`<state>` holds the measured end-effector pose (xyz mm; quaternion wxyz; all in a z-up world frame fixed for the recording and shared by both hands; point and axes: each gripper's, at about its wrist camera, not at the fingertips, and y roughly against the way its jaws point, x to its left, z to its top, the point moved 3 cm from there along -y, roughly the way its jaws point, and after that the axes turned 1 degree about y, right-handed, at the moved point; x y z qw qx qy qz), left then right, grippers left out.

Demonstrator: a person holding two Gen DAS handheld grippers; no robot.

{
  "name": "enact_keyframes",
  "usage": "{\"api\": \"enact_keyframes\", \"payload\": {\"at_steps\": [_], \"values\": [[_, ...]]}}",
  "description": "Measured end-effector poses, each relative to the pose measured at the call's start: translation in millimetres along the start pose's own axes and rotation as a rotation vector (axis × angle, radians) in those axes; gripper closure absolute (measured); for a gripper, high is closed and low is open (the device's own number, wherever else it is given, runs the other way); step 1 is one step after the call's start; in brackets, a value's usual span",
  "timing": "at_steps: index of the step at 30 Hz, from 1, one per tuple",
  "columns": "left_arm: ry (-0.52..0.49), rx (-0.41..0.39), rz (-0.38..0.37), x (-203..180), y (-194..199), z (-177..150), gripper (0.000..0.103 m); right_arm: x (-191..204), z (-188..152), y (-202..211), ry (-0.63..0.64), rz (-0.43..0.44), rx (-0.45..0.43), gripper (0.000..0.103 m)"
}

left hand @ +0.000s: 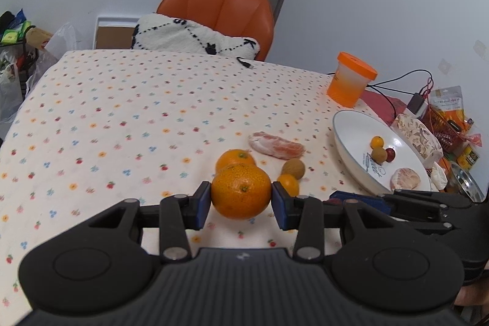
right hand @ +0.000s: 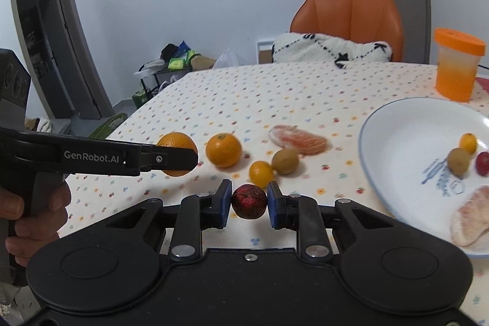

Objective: Organize fruits
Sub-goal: 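Grasp a red plum with right tool while left tool grasps a large orange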

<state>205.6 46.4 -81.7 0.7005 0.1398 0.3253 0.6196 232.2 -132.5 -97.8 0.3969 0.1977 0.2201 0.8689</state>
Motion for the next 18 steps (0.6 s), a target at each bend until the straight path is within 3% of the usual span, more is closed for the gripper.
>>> {"api": "enact_keyframes", "payload": {"at_steps": [18], "values": [[-0.067, -0.012, -0.066, -50.5, -13.5, 11.8, 0.062, -44.8, 5.5, 44.6, -0.044, -0.104, -0.095, 0.08]]}}
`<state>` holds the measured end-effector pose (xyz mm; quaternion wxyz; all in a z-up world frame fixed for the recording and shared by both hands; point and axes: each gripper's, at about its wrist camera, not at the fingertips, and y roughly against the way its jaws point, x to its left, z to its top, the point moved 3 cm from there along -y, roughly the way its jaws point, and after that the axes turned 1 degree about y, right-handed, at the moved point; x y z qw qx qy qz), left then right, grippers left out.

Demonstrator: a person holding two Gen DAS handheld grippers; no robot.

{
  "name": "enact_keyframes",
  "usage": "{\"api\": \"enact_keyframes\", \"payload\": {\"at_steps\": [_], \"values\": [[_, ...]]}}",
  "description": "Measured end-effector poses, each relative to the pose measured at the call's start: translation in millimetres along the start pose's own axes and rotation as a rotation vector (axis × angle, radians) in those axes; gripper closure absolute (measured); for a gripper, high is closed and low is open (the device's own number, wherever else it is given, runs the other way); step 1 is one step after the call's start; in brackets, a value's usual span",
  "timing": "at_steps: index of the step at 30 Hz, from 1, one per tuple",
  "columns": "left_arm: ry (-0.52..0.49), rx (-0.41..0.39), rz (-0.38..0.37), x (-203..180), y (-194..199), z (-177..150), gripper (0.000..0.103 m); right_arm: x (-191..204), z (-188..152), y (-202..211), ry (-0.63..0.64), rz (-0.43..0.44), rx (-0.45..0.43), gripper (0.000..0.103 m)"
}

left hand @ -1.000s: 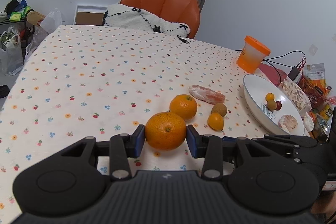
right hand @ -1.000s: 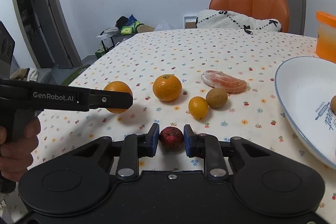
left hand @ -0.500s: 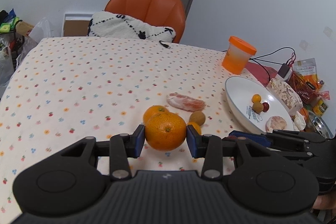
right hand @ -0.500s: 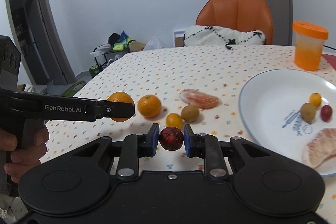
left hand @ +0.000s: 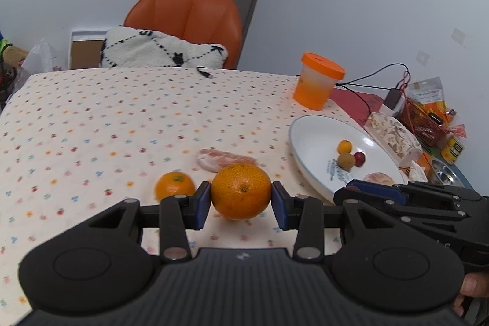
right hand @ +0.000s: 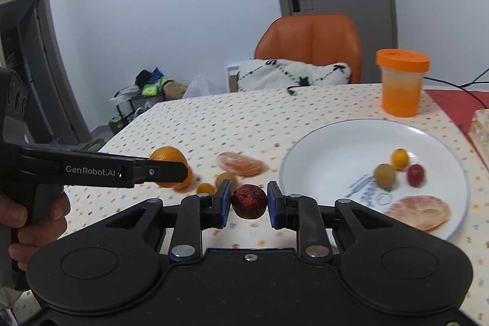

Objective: Organize fruits
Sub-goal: 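Grasp a red plum with right tool while left tool grasps a large orange, then carry red plum to plate and open right tool while left tool releases orange there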

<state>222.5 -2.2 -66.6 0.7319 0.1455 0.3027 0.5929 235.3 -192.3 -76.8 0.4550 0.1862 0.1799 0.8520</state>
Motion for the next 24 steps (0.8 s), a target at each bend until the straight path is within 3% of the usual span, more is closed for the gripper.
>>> {"api": "enact_keyframes", "payload": {"at_steps": [12, 24], "values": [[-0.05, 0.009, -0.048, -37.2, -17.2, 5.6, 0.062, -42.8, -5.3, 24.2, -0.063, -0.084, -0.035, 0.08], [-0.086, 0.024, -0.067, -66.5, -35.8, 10.7, 0.062, -76.1, -11.3, 33.5, -0.111, -0.116, -0.052, 0.08]]}}
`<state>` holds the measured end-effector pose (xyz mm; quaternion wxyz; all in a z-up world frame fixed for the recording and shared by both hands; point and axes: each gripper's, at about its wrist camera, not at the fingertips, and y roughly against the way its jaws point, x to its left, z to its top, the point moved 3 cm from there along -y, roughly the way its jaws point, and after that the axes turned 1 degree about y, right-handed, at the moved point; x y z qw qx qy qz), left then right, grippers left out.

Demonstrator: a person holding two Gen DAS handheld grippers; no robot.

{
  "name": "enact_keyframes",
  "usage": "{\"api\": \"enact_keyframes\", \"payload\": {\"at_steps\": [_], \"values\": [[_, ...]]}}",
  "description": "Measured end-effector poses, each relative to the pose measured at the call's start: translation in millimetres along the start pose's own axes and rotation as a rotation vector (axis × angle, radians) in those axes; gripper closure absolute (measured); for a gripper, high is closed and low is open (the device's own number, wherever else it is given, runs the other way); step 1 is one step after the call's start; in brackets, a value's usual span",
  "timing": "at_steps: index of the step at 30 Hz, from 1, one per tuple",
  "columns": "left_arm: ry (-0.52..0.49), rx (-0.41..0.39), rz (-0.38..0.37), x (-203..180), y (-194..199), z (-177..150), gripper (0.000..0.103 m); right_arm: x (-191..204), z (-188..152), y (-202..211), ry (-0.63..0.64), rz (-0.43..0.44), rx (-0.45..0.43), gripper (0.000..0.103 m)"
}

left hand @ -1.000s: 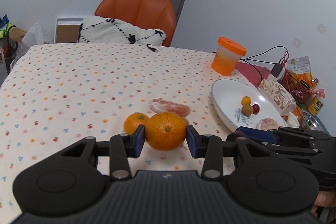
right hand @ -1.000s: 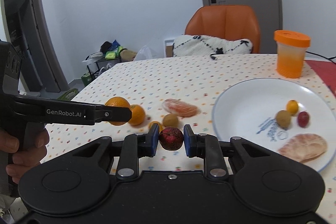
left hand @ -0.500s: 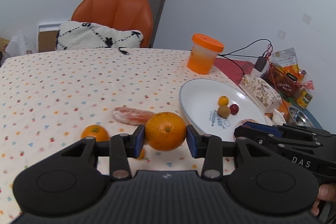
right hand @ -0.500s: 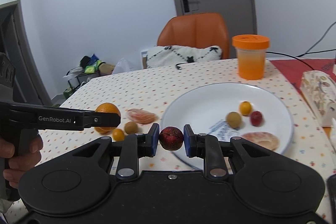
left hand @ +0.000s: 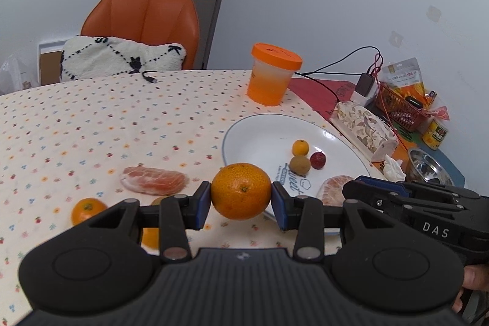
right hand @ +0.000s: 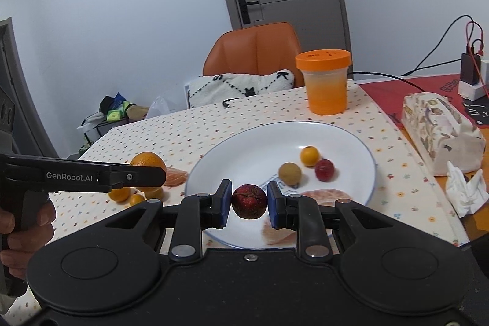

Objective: Organize fruits
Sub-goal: 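Carry red plum to plate and open right tool while left tool releases orange there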

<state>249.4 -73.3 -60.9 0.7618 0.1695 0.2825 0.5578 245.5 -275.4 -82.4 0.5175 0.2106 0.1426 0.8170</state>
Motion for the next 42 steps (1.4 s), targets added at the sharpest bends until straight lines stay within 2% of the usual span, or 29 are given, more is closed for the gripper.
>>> {"api": "enact_keyframes", "payload": {"at_steps": [15, 26, 28, 36, 42], "values": [[-0.038, 0.028, -0.001, -24.0, -30.3, 9.4, 0.062, -33.2, -1.0, -4.6, -0.049, -0.011, -0.006, 0.08], [-0.03, 0.064, 0.002, -28.7, -48.5, 10.6, 0.062, -34.2, 2.3, -12.6, -0.056, -0.005, -0.013, 0.08], [-0.031, 0.044, 0.015, -27.8, -45.6, 12.2, 0.062, -33.1, 2.7, -15.3, -0.058, 0.001, -0.011, 0.08], [-0.015, 0.029, 0.054, -17.0, -36.1, 16.9, 0.057, -26.7, 6.5, -23.0, -0.054, 0.022, -0.017, 0.08], [0.009, 0.028, 0.094, -4.9, -28.2, 16.4, 0.042, -16.2, 13.1, -26.2, -0.038, 0.042, -0.027, 0.08]]}}
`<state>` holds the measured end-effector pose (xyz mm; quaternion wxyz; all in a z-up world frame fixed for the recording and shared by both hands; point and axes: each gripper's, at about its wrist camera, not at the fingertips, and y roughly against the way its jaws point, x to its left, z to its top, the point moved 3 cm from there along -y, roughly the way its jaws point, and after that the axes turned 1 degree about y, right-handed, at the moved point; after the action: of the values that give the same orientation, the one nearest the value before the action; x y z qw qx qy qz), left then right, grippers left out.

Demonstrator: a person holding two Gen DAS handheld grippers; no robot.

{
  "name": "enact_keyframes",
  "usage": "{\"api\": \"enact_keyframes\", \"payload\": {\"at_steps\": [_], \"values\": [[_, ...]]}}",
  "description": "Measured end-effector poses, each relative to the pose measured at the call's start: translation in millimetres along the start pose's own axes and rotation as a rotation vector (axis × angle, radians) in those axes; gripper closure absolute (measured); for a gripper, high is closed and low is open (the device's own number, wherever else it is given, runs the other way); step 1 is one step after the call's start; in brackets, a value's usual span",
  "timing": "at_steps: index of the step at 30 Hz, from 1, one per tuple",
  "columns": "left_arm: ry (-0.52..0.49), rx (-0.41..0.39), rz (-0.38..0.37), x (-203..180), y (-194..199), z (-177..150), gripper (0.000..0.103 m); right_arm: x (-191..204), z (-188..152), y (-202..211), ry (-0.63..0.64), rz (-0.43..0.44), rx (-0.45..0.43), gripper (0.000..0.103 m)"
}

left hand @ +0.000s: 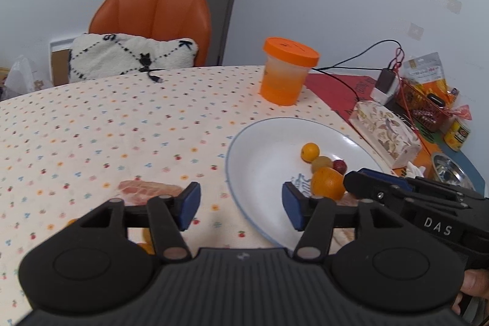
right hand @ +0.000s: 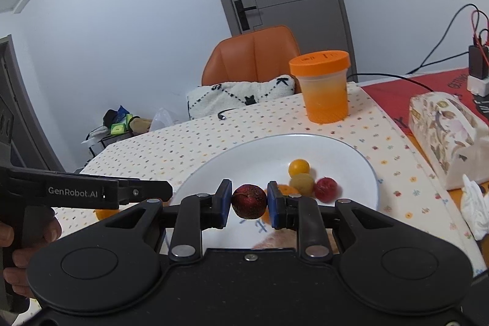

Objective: Organize fruits
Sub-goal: 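Carry red plum to plate and open right tool while left tool releases orange there, then move both open tools back from the plate to the remaining fruits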

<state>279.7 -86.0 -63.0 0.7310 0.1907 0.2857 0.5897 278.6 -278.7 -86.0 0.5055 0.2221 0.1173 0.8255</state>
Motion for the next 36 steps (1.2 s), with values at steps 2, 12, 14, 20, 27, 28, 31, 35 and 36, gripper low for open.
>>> {"api": "enact_keyframes", "payload": {"at_steps": [2, 12, 14, 20, 27, 28, 31, 35, 36], "values": [[0.004, -0.005, 0.01, 2.8, 2.7, -0.9, 0.032, 2.3, 1.3, -1.6, 0.005, 0.003, -0.002, 0.079], [-0.005, -0.049, 0.062, 11.4, 15.8, -6.9, 0.015, 0.4, -0.6, 4.1, -0.016, -0.03, -0.02, 0.051], [-0.001, -0.053, 0.07, 13.9, 17.6, -7.5, 0.012, 1.7, -2.7, 6.0, -0.015, -0.031, -0.019, 0.047], [0.019, -0.067, 0.084, 21.6, 25.2, -9.1, 0.011, 8.9, -5.8, 11.4, -0.016, -0.024, -0.02, 0.032], [0.03, -0.09, 0.101, 27.6, 34.7, -12.4, 0.008, 18.5, -6.3, 13.4, -0.01, -0.002, -0.018, 0.016], [0.036, -0.091, 0.101, 29.2, 35.9, -12.8, 0.007, 19.7, -6.8, 13.7, -0.011, 0.001, -0.017, 0.012], [0.038, -0.095, 0.109, 32.7, 39.6, -13.9, 0.007, 22.3, -7.4, 14.1, -0.015, 0.008, -0.02, 0.007], [0.045, -0.102, 0.117, 38.4, 45.4, -14.4, 0.007, 27.0, -8.3, 14.8, -0.019, 0.017, -0.023, 0.0], [0.05, -0.105, 0.121, 40.0, 46.7, -14.7, 0.007, 28.0, -8.5, 14.7, -0.017, 0.016, -0.019, 0.0]]}}
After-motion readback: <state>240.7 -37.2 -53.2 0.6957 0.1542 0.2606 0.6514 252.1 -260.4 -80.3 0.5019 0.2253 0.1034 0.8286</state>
